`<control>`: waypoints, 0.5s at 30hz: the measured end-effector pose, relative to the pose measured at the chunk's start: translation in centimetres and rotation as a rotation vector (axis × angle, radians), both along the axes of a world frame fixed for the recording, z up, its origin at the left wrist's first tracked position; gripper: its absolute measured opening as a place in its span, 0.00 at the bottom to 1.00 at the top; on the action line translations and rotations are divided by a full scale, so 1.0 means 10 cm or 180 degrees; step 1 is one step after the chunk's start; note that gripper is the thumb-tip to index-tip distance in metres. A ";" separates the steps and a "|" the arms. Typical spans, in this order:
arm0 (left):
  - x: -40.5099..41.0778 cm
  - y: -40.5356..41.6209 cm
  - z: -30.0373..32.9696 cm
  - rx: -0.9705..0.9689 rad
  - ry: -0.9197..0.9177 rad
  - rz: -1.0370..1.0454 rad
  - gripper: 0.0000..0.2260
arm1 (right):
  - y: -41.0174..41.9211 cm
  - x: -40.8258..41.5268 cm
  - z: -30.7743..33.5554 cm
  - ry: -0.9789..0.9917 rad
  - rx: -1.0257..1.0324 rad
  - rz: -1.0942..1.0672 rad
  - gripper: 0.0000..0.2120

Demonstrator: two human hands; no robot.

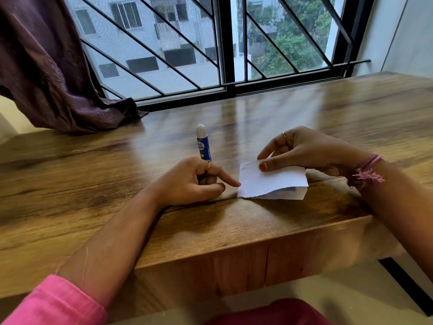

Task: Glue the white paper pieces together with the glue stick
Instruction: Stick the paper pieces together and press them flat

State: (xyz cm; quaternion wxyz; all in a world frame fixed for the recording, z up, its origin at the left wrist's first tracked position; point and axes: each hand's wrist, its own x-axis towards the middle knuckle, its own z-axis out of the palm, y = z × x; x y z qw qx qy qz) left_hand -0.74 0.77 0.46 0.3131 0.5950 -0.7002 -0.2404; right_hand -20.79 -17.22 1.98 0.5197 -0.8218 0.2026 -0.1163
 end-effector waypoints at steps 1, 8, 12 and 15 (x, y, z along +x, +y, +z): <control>0.00 0.00 0.00 0.0010 -0.0006 0.0001 0.11 | 0.00 0.00 0.00 0.0000 0.0003 0.0005 0.22; 0.00 0.00 0.00 0.0042 -0.0048 -0.0013 0.12 | -0.01 0.00 -0.02 -0.0005 -0.0014 0.0028 0.21; 0.00 0.00 -0.01 0.0041 -0.0077 0.0019 0.12 | -0.02 0.01 -0.02 -0.0001 -0.0034 0.0032 0.21; -0.01 0.00 -0.01 0.0025 -0.0078 0.0033 0.12 | -0.02 0.01 -0.02 0.0001 -0.0037 0.0033 0.23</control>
